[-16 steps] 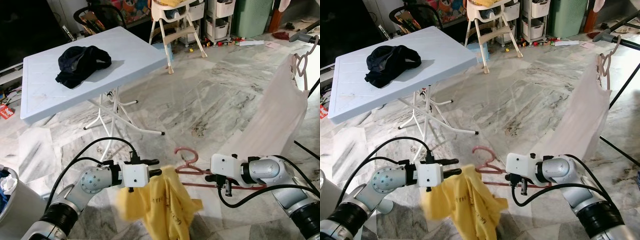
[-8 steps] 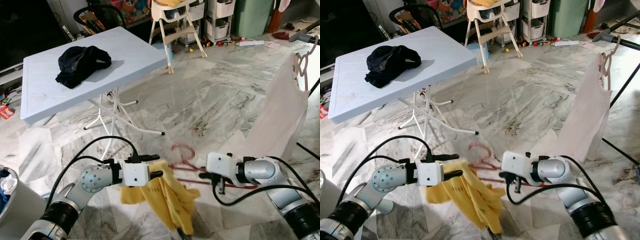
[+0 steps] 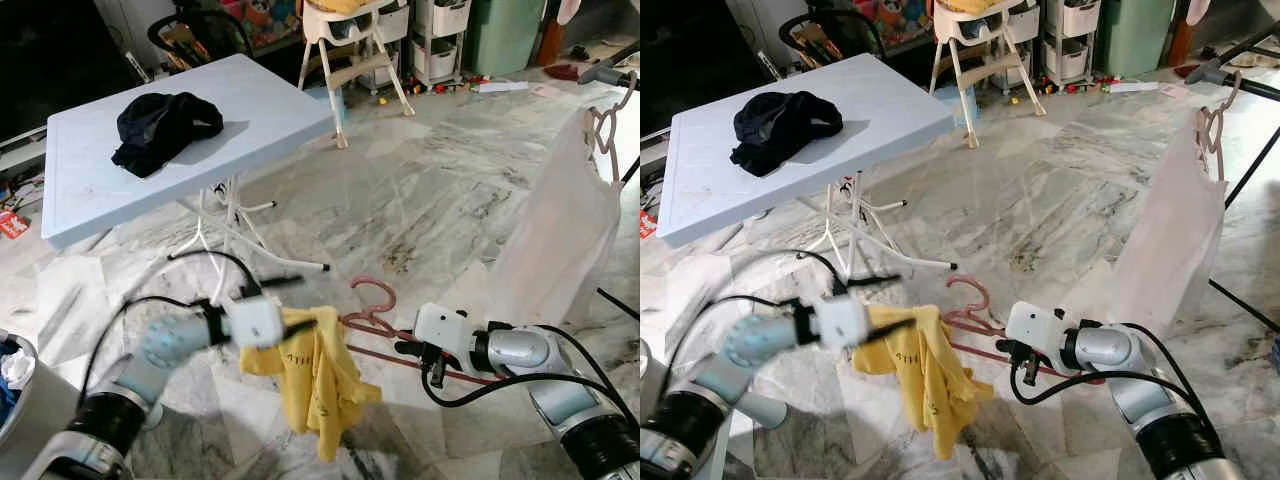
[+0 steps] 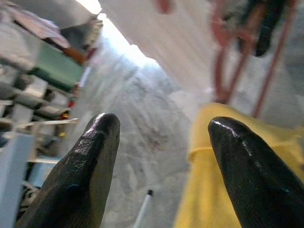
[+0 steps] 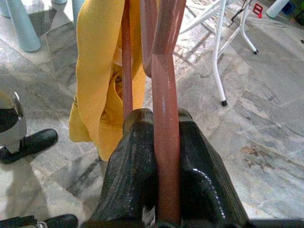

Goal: Hang hanger

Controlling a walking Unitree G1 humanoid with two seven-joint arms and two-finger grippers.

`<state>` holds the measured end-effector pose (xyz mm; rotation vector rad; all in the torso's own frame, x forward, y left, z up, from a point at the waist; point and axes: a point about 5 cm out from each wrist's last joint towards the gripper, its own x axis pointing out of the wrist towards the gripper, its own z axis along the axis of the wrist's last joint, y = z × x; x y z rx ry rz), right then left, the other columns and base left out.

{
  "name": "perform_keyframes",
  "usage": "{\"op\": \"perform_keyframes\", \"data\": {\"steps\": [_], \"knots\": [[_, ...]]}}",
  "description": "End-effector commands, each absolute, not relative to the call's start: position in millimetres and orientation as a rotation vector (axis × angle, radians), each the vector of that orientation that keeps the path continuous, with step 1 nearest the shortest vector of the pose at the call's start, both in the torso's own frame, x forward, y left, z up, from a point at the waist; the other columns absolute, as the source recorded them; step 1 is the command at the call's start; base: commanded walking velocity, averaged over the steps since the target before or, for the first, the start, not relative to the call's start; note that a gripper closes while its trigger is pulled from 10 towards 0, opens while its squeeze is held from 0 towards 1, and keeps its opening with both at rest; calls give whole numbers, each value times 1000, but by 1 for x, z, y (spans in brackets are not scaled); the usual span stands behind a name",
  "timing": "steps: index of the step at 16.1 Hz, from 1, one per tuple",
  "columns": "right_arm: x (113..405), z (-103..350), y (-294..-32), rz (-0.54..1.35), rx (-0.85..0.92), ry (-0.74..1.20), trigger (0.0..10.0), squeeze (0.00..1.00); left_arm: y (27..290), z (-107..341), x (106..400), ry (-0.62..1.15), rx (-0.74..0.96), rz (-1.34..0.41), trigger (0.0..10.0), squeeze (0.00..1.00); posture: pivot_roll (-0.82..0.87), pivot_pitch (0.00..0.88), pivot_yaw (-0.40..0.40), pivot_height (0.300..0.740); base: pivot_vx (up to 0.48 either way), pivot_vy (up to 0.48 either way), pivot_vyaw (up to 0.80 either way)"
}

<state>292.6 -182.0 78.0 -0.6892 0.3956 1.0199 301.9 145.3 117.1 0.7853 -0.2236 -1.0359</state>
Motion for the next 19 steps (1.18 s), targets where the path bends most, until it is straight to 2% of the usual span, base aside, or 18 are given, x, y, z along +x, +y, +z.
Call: {"op": "perform_keyframes", "data": {"steps": [1, 4, 7, 9, 12, 17, 19], "knots": [[297, 86, -175, 1020, -683, 324, 0, 0, 155, 123, 304, -218, 792, -1017, 10000, 1000, -120, 30, 162, 740, 0, 0, 0], [299, 85, -175, 994, -676, 303, 0, 0, 158, 134, 305, -249, 741, -986, 10000, 1000, -114, 31, 161, 740, 0, 0, 0], [305, 88, -174, 905, -635, 231, 0, 0, 169, 154, 310, -320, 600, -817, 10000, 1000, -105, 35, 161, 740, 0, 0, 0], [306, 90, -175, 853, -613, 193, 0, 0, 186, 158, 315, -322, 504, -648, 10000, 1000, -103, 38, 161, 740, 0, 0, 0], [308, 93, -179, 826, -610, 173, 0, 0, 193, 157, 315, -304, 482, -629, 10000, 1000, -102, 37, 158, 740, 0, 0, 0], [313, 122, -200, 738, -621, 49, 0, 0, 229, 145, 313, -157, 466, -565, 10000, 1000, -106, 45, 156, 740, 0, 0, 0], [312, 124, -202, 735, -623, 39, 0, 0, 235, 143, 313, -139, 457, -549, 10000, 1000, -106, 44, 157, 740, 0, 0, 0]]}}
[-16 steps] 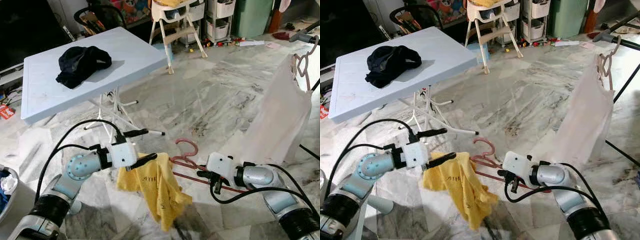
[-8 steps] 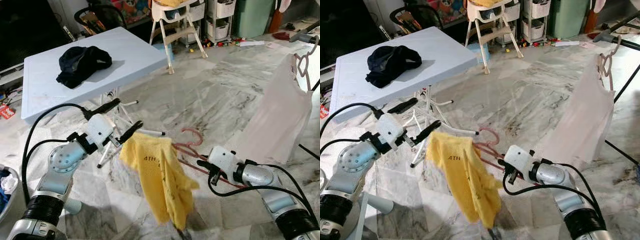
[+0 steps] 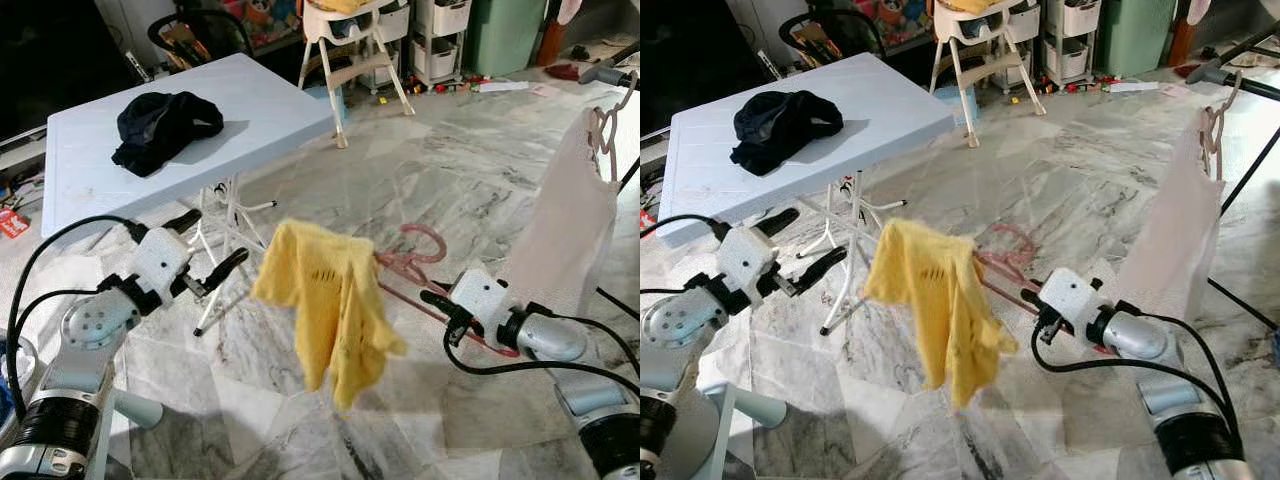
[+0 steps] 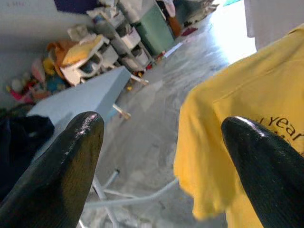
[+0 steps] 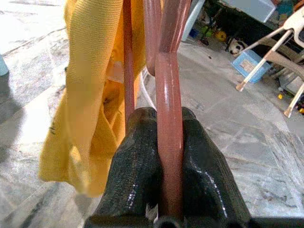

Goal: Hang hanger

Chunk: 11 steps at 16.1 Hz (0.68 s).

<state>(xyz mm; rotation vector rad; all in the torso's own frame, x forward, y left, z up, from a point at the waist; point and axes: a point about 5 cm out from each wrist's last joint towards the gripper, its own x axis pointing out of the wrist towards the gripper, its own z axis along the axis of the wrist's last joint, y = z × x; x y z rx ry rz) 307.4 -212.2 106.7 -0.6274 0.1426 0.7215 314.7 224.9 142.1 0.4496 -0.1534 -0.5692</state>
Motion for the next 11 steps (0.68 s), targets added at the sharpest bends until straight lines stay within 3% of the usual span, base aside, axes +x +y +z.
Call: {"op": "perform_keyframes", "data": {"steps": [1, 8, 11], "knots": [[312, 125, -202, 740, -621, 26, 0, 0, 240, 140, 315, -111, 441, -522, 10000, 1000, -108, 44, 158, 740, 0, 0, 0], [303, 140, -201, 855, -644, -4, 0, 0, 227, 104, 308, 54, 327, -637, 10000, 1000, -118, 47, 164, 740, 0, 0, 0], [294, 146, -198, 957, -648, 13, 0, 0, 230, 90, 308, 100, 302, -594, 10000, 1000, -127, 50, 162, 740, 0, 0, 0]]}}
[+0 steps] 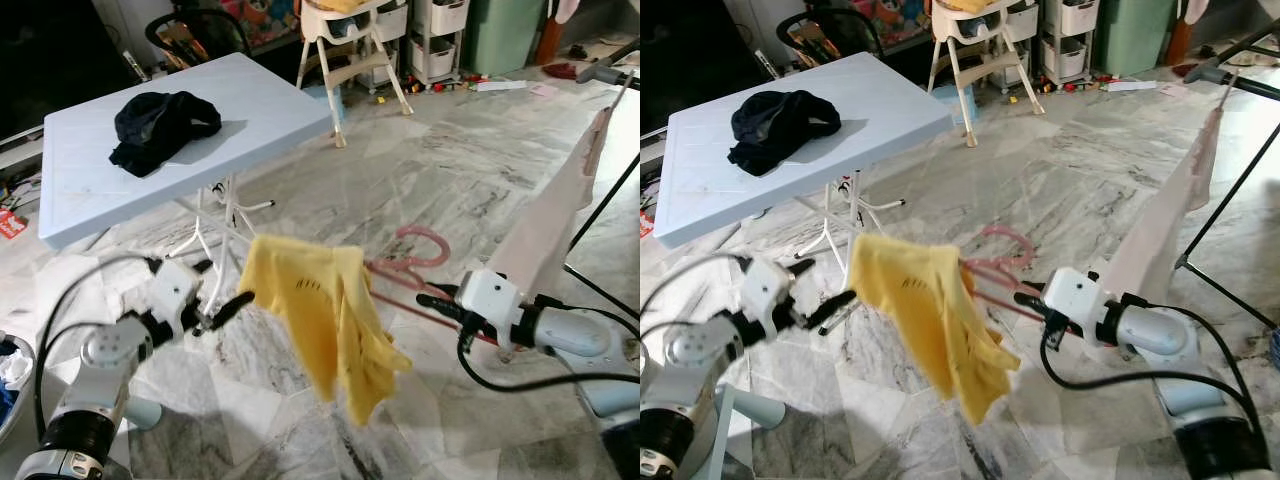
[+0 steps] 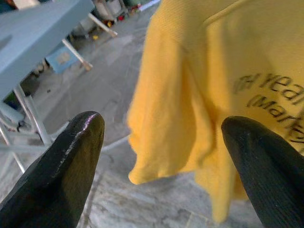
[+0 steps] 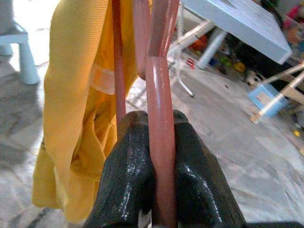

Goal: Hang hanger

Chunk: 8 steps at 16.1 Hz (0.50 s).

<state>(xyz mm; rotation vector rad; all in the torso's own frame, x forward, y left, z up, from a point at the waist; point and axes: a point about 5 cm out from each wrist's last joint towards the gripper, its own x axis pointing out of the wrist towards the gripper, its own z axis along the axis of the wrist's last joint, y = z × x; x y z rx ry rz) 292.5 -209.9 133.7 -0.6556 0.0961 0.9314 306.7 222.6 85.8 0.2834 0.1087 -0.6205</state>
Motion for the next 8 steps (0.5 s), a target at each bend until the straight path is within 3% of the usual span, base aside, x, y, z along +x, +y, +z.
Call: {"op": "perform_keyframes", "data": {"steps": [1, 7, 8], "knots": [[290, 149, -200, 993, -641, 27, 0, 0, 227, 88, 309, 115, 262, -596, 10000, 0, -131, 52, 162, 740, 0, 0, 0], [281, 161, -207, 1050, -637, 64, 0, 0, 213, 68, 305, 177, 130, -664, 10000, 0, -158, 59, 164, 740, 0, 0, 0], [281, 162, -207, 1052, -638, 66, 0, 0, 210, 66, 304, 178, 104, -682, 275, 0, -158, 59, 164, 740, 0, 0, 0]]}}
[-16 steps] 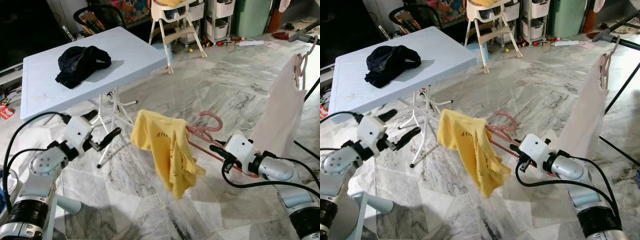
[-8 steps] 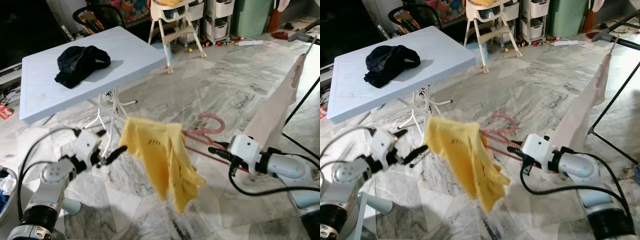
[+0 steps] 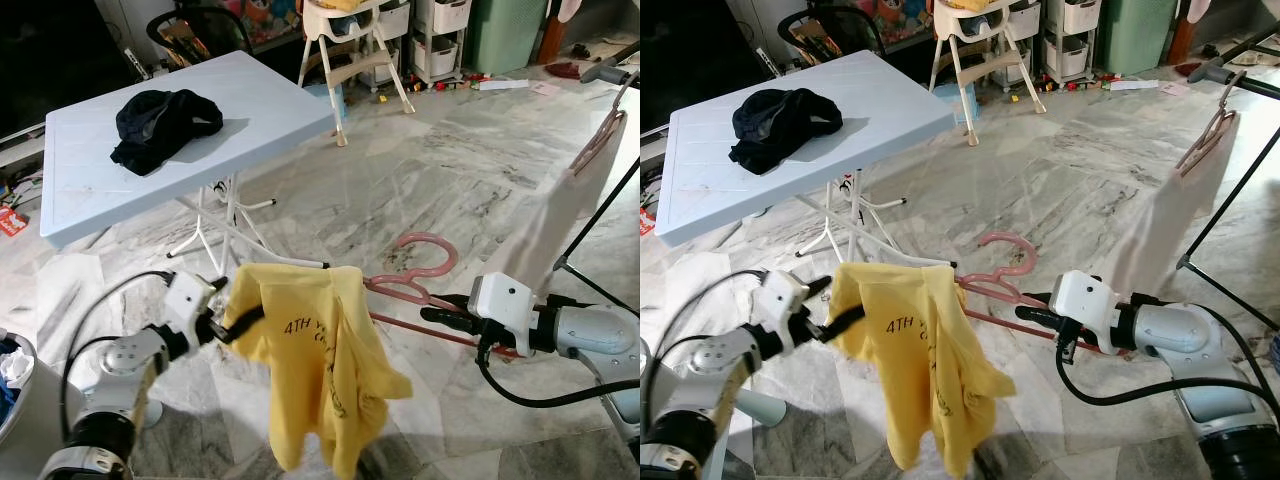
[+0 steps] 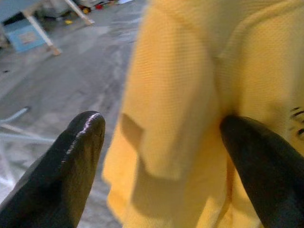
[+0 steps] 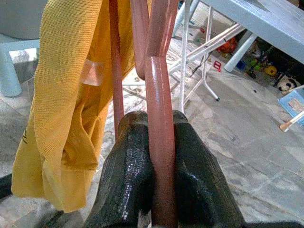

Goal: Hang hanger

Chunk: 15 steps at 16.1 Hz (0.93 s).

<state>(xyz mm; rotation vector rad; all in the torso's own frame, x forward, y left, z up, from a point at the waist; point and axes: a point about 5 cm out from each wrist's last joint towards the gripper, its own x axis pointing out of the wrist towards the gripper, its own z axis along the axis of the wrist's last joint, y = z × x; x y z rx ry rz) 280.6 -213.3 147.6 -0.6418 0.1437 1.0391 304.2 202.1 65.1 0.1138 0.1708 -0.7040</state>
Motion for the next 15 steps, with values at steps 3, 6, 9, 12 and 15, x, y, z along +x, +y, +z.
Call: {"op": "perform_keyframes", "data": {"steps": [3, 6, 9, 12, 15], "knots": [[279, 163, -206, 1059, -638, 76, 0, 0, 201, 65, 303, 181, 43, -758, 0, 0, -165, 61, 169, 740, 0, 0, 0], [276, 162, -206, 1066, -636, 90, 0, 0, 195, 58, 296, 221, -10, -849, 0, 0, -169, 62, 170, 740, 0, 0, 0], [276, 161, -207, 1066, -635, 100, 0, 0, 199, 58, 296, 217, -1, -832, 0, 0, -164, 59, 168, 740, 0, 0, 0], [278, 162, -205, 1067, -637, 97, 0, 0, 203, 59, 297, 204, 8, -808, 0, 0, -160, 58, 167, 740, 0, 0, 0], [278, 162, -204, 1067, -637, 92, 0, 0, 205, 60, 297, 200, 7, -798, 0, 0, -159, 57, 168, 740, 0, 0, 0]]}}
